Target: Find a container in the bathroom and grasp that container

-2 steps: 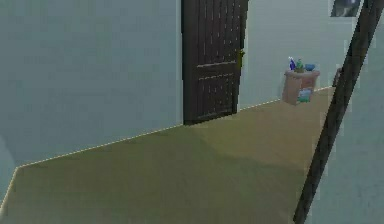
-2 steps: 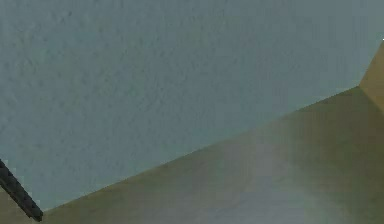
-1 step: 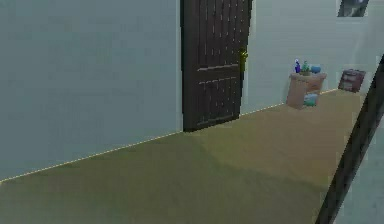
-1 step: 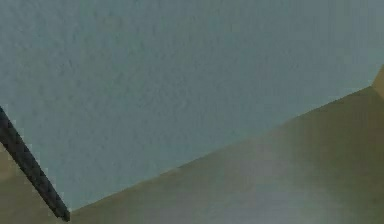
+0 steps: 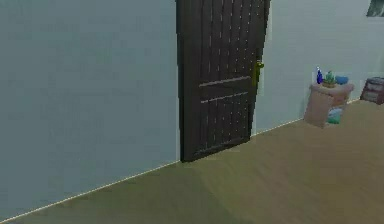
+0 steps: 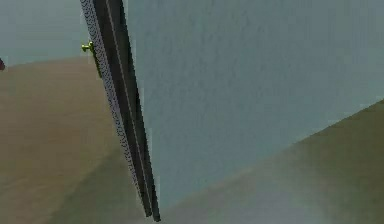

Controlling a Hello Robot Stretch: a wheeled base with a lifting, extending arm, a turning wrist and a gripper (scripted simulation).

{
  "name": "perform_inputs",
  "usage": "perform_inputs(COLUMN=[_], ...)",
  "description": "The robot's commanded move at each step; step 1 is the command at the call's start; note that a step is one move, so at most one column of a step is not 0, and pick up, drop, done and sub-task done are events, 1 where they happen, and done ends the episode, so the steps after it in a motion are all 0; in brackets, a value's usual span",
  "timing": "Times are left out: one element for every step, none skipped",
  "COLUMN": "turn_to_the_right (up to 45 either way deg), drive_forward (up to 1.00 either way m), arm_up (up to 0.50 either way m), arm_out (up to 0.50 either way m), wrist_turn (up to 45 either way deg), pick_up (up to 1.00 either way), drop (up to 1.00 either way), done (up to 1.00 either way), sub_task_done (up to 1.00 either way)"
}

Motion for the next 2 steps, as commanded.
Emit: perform_inputs(turn_to_the_right=[36.0, 0.0], drive_forward=[0.00, 1.00], arm_up=[0.00, 0.00], arm_out=[0.00, 0.00], wrist_turn=[0.0, 0.0], pick_up=[0.00, 0.00], drop=[0.00, 0.00], done=[0.00, 0.00], sub_task_done=[0.00, 0.00])
